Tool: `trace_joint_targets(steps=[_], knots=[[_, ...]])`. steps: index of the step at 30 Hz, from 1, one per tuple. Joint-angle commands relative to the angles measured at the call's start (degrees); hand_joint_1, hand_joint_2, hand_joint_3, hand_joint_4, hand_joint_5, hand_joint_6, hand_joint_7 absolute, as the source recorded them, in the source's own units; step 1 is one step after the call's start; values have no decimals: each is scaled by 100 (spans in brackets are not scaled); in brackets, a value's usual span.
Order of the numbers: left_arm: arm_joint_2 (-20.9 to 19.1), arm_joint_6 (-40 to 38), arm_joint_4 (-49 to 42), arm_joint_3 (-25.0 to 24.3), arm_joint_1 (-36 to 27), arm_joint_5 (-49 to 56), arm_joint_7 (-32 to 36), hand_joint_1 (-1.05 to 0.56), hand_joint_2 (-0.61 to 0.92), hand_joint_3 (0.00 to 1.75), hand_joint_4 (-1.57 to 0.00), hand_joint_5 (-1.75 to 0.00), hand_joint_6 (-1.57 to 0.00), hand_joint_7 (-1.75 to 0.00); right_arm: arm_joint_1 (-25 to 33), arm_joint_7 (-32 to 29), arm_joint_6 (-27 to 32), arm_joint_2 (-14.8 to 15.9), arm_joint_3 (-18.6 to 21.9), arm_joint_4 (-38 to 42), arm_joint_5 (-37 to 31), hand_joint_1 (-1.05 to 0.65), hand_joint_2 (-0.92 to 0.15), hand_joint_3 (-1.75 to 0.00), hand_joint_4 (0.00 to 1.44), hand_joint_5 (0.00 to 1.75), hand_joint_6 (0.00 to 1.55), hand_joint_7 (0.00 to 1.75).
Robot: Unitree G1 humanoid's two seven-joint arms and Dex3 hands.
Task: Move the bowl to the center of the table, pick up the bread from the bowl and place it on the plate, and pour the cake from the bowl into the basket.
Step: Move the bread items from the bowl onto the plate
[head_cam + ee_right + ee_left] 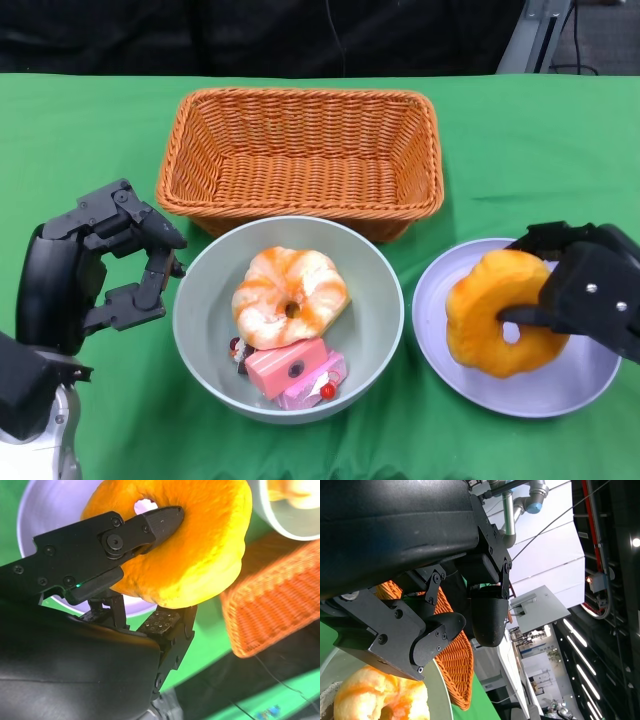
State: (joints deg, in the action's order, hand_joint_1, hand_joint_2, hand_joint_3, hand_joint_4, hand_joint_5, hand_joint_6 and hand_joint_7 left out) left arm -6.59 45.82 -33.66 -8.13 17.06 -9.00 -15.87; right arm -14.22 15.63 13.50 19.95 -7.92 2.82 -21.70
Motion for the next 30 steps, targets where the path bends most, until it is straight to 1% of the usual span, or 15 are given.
trace_joint_targets(steps=[1, 3, 8, 10, 13, 14, 16, 17, 18, 20, 21, 23, 25, 27, 30], knots=[[-114, 69, -11, -41, -25, -10, -38, -1, 55, 114, -82, -155, -80, -134, -197, -143, 53, 38, -60, 324, -111, -25, -92, -12, 63, 141, 81, 61], [-117, 89, -12, -35, -27, 18, -25, -1, 55, 114, -82, -155, -80, -134, -272, -252, 19, 5, -109, 573, -163, -25, -92, -11, 63, 139, 82, 60], [-98, 70, 33, -31, -49, 28, 8, 0, 55, 115, -82, -156, -80, -134, -447, -601, -187, -20, -288, 1185, -357, -26, -92, -11, 64, 127, 87, 52], [-95, 95, 21, -39, -47, 68, 52, 0, 55, 115, -83, -156, -81, -134, -476, -696, -231, -41, -319, 1292, -377, -25, -92, -12, 65, 119, 88, 49], [-103, 131, -11, -40, -36, 105, 58, 0, 55, 116, -83, -156, -80, -135, -478, -883, -392, -56, -358, 1418, -439, -25, -92, -12, 67, 118, 88, 48], [-105, 144, -26, -41, -29, 116, 58, 0, 55, 116, -83, -157, -80, -135, -477, -952, -433, -52, -389, 1445, -494, -25, -92, -11, 67, 112, 88, 44], [-109, 178, -61, -47, -13, 107, 35, 0, 55, 116, -84, -157, -80, -135, -467, -1030, -473, -45, -443, 1463, -564, -26, -92, -11, 69, 93, 90, 34], [-110, 194, -79, -50, -6, 92, 18, 0, 55, 116, -84, -157, -80, -135, -463, -1045, -480, -42, -460, 1463, -570, -27, -92, -11, 71, 82, 90, 24], [-105, 187, -77, -53, -6, 77, 13, 0, 55, 116, -84, -157, -80, -135, -457, -1015, -472, -19, -492, 1438, -593, -27, -92, -11, 72, 79, 91, 21], [-93, 134, -46, -51, -15, 74, 32, 0, 55, 116, -83, -157, -80, -135, -438, -935, -527, 93, -607, 1366, -731, -31, -92, -13, 77, 39, 83, 6], [-88, 116, -32, -50, -19, 79, 45, 0, 55, 116, -83, -156, -80, -134, -422, -921, -567, 140, -653, 1332, -802, -33, -92, -12, 75, 24, 75, 2], [-89, 121, -44, -45, -16, 82, 37, 0, 55, 116, -83, -156, -80, -135, -367, -942, -646, 218, -729, 1234, -929, -34, -92, -12, 69, 13, 67, 1], [-79, 116, -49, -42, -19, 71, 29, 1, 55, 117, -83, -156, -80, -135, -311, -924, -629, 260, -773, 1109, -1034, -36, -92, -12, 59, 4, 56, 0], [-82, 121, -55, -38, -21, 97, 44, 1, 54, 117, -83, -155, -80, -135, -258, -886, -594, 271, -781, 985, -1089, -37, -92, -11, 49, 1, 47, 0], [-87, 207, -106, -44, -10, 167, 87, 0, 54, 117, -82, -155, -80, -135, -205, -834, -544, 272, -789, 847, -1167, -38, -92, -11, 41, 0, 41, 0]])
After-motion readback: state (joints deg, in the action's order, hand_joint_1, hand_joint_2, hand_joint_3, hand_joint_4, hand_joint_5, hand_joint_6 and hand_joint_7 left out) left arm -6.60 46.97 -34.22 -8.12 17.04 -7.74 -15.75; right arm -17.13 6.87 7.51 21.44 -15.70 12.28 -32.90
